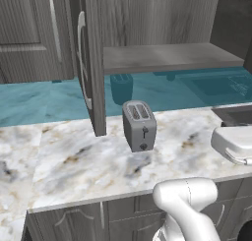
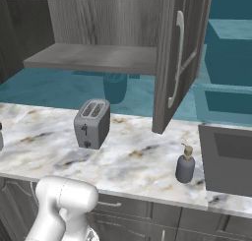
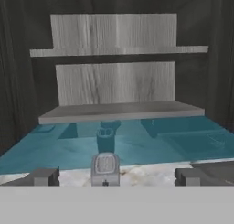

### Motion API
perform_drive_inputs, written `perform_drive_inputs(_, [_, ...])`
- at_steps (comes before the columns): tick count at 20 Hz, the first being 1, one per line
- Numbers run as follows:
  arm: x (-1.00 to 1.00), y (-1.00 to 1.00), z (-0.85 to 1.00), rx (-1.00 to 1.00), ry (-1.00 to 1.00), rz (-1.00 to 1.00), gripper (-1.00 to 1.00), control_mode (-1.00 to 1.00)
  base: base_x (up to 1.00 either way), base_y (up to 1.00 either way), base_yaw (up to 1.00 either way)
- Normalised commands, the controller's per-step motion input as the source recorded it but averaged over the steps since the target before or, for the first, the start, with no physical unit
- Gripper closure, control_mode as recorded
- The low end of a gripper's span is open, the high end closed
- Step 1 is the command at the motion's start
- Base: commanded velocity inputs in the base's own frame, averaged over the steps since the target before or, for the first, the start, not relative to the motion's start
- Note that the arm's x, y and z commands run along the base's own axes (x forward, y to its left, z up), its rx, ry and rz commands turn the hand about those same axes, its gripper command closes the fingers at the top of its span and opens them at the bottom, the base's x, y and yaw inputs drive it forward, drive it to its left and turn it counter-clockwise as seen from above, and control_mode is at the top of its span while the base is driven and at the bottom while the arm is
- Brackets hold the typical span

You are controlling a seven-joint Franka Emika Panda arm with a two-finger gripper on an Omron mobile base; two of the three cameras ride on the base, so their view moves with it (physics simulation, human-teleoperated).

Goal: Open the cabinet. Pick the soap dispenser and place it next to the sink. Then close the cabinet.

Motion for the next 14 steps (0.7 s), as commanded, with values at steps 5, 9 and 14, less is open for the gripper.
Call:
perform_drive_inputs(5, [-0.26, 0.29, 0.11, 0.00, -0.11, -0.02, -1.00, -1.00, 0.00, 0.00, 0.00])
perform_drive_inputs(9, [-0.26, 0.23, 0.00, 0.00, -0.10, -0.01, -1.00, -1.00, 0.00, 0.00, 0.00])
perform_drive_inputs(14, [-0.31, 0.05, 0.00, 0.00, -0.01, 0.00, -1.00, -1.00, 0.00, 0.00, 0.00])
